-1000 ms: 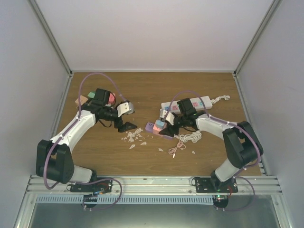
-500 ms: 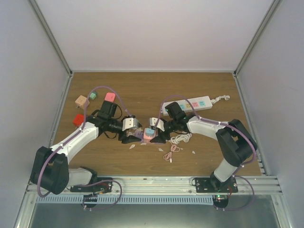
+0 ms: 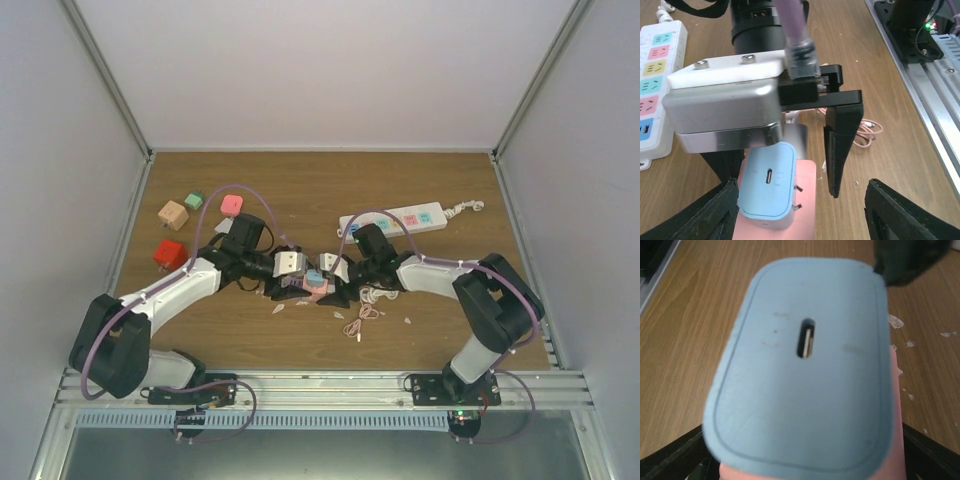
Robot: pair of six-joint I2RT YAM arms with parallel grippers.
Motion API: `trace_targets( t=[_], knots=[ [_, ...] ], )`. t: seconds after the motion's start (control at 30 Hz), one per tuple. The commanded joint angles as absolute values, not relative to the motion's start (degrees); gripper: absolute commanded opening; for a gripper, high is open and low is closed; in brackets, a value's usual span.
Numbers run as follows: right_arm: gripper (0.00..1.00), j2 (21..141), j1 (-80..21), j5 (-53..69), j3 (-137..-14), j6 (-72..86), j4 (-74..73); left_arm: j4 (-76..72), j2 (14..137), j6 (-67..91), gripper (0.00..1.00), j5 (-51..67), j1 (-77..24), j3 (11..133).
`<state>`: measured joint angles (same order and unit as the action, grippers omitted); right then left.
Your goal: Pull the plug off the socket
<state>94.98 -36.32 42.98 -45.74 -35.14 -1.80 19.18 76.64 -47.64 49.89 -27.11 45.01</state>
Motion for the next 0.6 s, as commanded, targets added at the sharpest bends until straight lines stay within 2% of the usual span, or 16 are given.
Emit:
trace_targets(
  t=[0.0,0.33,0.57],
  knots=[
    [0.81,93.7,-36.7,44.1,-43.1,-33.7,4.9,12.5,78.3,-46.5,0.68,48.0,-27.8,44.1],
    [0.71,93.9,-36.6,45.2,-41.4,-31.3,9.7,11.2,81.2,-46.1,0.64,48.0,-28.2,44.1],
    [0.63,93.6,-36.5,45.6,-41.0,-31.4,10.7,9.3,83.2,-44.8,0.54,47.2,-29.4,44.5]
  ],
)
